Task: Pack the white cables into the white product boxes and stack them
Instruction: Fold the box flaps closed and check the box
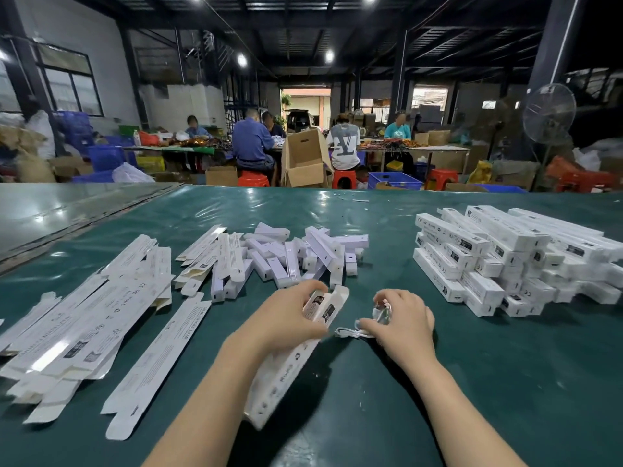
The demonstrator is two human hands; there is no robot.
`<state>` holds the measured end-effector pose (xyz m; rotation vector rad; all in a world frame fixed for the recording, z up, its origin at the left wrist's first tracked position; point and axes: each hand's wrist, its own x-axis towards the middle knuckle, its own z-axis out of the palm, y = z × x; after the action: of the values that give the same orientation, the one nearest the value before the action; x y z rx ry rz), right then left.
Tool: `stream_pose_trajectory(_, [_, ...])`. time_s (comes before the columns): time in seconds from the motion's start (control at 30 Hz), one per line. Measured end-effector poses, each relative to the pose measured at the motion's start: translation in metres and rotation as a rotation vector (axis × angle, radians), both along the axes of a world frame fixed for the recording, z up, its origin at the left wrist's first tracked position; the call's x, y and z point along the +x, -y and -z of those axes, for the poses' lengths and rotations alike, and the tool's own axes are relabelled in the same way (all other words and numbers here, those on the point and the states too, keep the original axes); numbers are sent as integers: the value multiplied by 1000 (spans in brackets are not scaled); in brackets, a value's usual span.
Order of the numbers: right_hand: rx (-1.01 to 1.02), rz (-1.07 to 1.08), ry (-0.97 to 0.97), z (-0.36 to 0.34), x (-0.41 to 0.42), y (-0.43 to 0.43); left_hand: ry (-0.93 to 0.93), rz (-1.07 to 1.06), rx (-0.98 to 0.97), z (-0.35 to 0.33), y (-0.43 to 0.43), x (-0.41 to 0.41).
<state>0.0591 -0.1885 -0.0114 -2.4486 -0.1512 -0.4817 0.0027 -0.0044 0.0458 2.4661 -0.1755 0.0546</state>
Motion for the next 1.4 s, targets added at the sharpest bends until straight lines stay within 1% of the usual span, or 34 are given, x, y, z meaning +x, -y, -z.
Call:
stream_pose_trajectory(0.1, [-61,-71,7,-3,-2,-1,68,48,146,-2,1,1])
stream_pose_trajectory(0.13, [-125,-77,12,-3,-3,-2,80,51,188,0,1,2])
stream_pose_trajectory(0.2, [-252,-66,124,-4,-3,-4,47,40,237,7,1,3])
stream_pose_trajectory(0.23, [-241,-79,216,-5,-4,-4,18,34,258,12,0,3])
stream_pose_trajectory(0.27, [-206,-105,252,-7,-4,-5,-8,29,280,17,-2,3])
stream_pose_trajectory(0.3, [-179,-148,227,-9,-5,-5,-22,21,298,21,-3,3])
stream_pose_trajectory(0.33, [-206,-192,151,-11,-8,-5,-22,10,305,25,-4,3])
stream_pose_trajectory(0.4, [-354,-251,-1,-11,-9,-8,8,-13,288,29,-7,3])
stream_pose_trajectory(0.43, [-405,-257,-32,-11,-9,-9,29,-22,264,29,-7,3])
stream_pose_trajectory(0.5, [-458,-243,-29,-12,-9,-11,54,-34,228,31,-7,3])
stream_pose_trajectory(0.57, [-475,-212,1,-14,-9,-13,80,-40,241,33,-7,3])
stream_pose_trajectory(0.67, [-355,-188,47,-16,-9,-13,196,-26,260,37,-6,3])
stream_pose_trajectory(0.73, [-205,-199,65,-15,-9,-12,262,27,283,39,-5,4])
stream_pose_trajectory(0.83, [55,-266,65,-14,-9,-12,279,100,330,42,-4,5])
stream_pose_trajectory(0.9, [158,-323,65,-15,-10,-14,325,94,308,42,-2,6])
stream_pose_trajectory(1.03, [236,-420,110,-16,-15,-25,407,14,42,39,6,5])
stream_pose_trajectory(1.17, [380,-486,35,-17,-17,-35,389,-36,-202,39,8,4])
stream_pose_trajectory(1.23, [434,-492,31,-16,-17,-36,370,-52,-275,38,8,4])
stream_pose_trajectory(1.3, [421,-469,71,-16,-17,-35,365,-45,-328,37,9,3])
stream_pose_trajectory(1.4, [401,-466,83,-17,-15,-33,390,-26,-331,36,8,5])
